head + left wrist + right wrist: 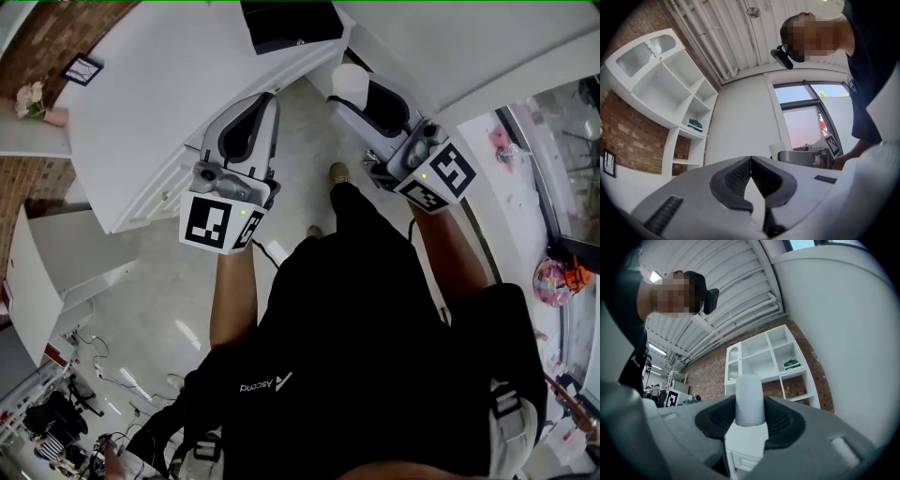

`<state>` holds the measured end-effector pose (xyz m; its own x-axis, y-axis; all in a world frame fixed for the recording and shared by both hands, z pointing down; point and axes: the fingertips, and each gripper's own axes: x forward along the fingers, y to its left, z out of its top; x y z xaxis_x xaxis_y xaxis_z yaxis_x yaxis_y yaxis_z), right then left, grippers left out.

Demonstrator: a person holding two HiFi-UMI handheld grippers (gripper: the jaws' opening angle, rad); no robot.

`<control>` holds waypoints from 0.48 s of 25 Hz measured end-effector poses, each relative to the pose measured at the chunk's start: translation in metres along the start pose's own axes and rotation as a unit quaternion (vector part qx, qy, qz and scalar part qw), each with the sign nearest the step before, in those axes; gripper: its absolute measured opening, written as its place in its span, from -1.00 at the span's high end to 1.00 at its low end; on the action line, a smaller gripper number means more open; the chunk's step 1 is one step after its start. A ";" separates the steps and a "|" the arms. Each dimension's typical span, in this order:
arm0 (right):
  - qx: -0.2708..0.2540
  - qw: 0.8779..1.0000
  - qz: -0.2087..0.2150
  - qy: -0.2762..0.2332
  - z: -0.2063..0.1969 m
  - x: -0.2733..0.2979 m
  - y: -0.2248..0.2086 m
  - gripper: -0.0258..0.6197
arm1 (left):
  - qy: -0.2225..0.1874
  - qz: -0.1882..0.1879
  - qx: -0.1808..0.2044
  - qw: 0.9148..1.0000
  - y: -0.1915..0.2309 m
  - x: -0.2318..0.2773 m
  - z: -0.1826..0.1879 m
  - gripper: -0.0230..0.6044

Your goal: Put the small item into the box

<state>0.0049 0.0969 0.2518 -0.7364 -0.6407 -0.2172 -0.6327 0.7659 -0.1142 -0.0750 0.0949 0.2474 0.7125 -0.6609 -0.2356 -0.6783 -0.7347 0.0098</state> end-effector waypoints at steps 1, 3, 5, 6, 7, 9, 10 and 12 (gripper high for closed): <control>-0.001 1.000 0.002 0.002 -0.003 0.005 -0.009 0.38 | 0.002 0.003 0.001 1.000 0.006 0.006 -0.004 0.93; -0.003 1.000 0.005 0.006 -0.007 0.016 -0.029 0.38 | 0.008 0.009 0.004 1.000 0.020 0.021 -0.012 0.93; -0.006 1.000 0.009 0.009 -0.009 0.028 -0.049 0.38 | 0.016 0.014 0.009 1.000 0.034 0.037 -0.020 0.93; -0.008 1.000 0.011 0.010 -0.009 0.034 -0.060 0.38 | 0.019 0.016 0.012 1.000 0.041 0.047 -0.023 0.93; -0.011 1.000 0.014 0.012 -0.010 0.039 -0.070 0.38 | 0.021 0.018 0.016 0.999 0.048 0.056 -0.027 0.93; -0.017 0.999 0.021 0.017 -0.013 0.050 -0.091 0.38 | 0.023 0.024 0.021 0.999 0.060 0.073 -0.036 0.93; -0.019 0.999 0.024 0.021 -0.015 0.055 -0.100 0.38 | 0.024 0.027 0.023 0.999 0.066 0.081 -0.040 0.93; -0.023 0.999 0.031 0.030 -0.020 0.065 -0.118 0.38 | 0.028 0.036 0.026 0.999 0.078 0.097 -0.050 0.93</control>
<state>0.0272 -0.0361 0.2703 -0.7862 -0.5960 -0.1637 -0.5954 0.8013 -0.0580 -0.0500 -0.0343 0.2740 0.6698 -0.7200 -0.1819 -0.7352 -0.6773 -0.0260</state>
